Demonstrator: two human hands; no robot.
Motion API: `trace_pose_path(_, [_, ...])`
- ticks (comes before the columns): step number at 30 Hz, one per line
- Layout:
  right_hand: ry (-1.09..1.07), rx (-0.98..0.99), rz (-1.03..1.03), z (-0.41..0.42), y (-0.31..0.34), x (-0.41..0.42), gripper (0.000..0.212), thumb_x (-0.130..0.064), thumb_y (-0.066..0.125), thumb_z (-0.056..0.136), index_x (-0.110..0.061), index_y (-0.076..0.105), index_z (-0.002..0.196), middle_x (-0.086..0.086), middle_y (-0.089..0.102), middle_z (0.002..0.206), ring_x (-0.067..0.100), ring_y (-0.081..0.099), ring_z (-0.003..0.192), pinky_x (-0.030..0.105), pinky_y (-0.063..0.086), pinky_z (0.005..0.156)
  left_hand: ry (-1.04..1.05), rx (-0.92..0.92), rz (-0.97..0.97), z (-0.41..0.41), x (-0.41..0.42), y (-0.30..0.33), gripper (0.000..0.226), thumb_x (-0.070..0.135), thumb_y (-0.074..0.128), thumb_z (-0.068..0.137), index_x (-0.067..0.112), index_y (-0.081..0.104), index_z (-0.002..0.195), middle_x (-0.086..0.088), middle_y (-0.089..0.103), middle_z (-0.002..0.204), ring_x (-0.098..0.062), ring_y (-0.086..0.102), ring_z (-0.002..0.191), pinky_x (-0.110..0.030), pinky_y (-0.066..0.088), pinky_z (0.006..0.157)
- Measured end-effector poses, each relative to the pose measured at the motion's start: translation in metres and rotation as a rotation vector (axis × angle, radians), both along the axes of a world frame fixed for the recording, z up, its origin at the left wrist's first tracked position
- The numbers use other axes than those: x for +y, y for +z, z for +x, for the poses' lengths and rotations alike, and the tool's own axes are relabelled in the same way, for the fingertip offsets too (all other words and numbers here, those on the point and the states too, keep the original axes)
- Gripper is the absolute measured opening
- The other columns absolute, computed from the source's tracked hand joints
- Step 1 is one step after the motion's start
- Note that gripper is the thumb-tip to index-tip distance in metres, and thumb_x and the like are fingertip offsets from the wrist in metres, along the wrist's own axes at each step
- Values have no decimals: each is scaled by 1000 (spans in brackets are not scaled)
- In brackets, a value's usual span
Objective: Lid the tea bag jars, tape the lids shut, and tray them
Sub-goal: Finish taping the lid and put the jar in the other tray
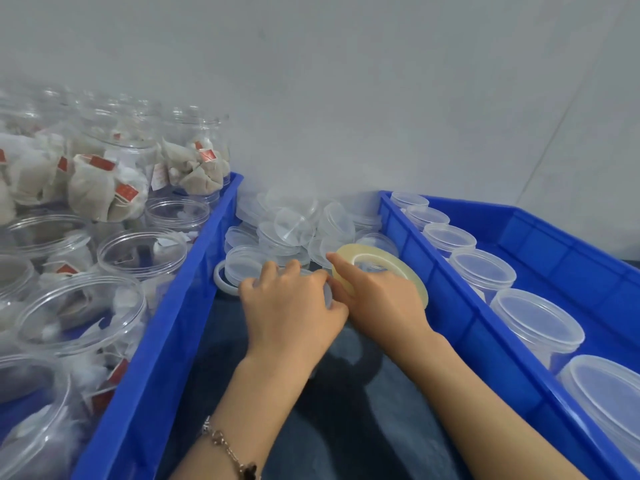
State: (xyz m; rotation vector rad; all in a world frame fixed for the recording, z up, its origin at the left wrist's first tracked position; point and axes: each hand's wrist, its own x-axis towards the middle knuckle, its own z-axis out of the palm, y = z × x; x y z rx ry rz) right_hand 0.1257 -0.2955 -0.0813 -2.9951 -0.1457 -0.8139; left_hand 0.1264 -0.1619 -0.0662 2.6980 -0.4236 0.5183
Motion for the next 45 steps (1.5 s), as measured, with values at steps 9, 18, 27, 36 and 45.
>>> trace_pose_path(9, [-62, 92, 44, 28, 36, -13, 44, -39, 35, 96, -33, 35, 139, 2, 64, 113, 25, 62, 97, 36, 50, 74, -101, 48, -7, -28, -7, 7, 37, 44, 49, 72, 29, 58, 104, 6, 57, 106, -23, 48, 103, -37, 27, 74])
trace_pose_path(18, [-84, 229, -133, -11, -7, -18, 27, -27, 39, 93, -25, 43, 120, -2, 60, 112, 22, 63, 89, 32, 45, 64, -26, 93, 42, -27, -18, 14, 26, 32, 39, 89, 24, 52, 110, 2, 51, 116, -25, 42, 108, -42, 32, 83])
trace_pose_path(27, [-62, 318, -96, -43, -54, -9, 38, -45, 22, 98, -24, 47, 119, -3, 50, 124, 19, 42, 113, 31, 31, 95, -88, -354, -879, -36, 14, -9, 40, 22, 44, 90, 17, 57, 127, 16, 52, 121, -6, 45, 118, -31, 36, 101])
trace_pose_path(36, [-2, -8, 764, -85, -28, 40, 56, -17, 60, 80, -56, 36, 112, -29, 52, 107, -9, 46, 103, 6, 38, 84, 44, 324, -1194, -51, 20, -40, 47, 40, 50, 85, 25, 53, 130, 7, 61, 124, -13, 54, 116, -40, 40, 103])
trace_pose_path(45, [59, -43, 770, -106, 0, 56, 87, -51, 70, 73, -46, 14, 140, -34, 15, 115, -22, 21, 112, -5, 25, 85, -29, 122, -1198, -87, -6, -11, 50, 50, 50, 80, 31, 57, 126, 11, 64, 116, -9, 59, 108, -41, 47, 96])
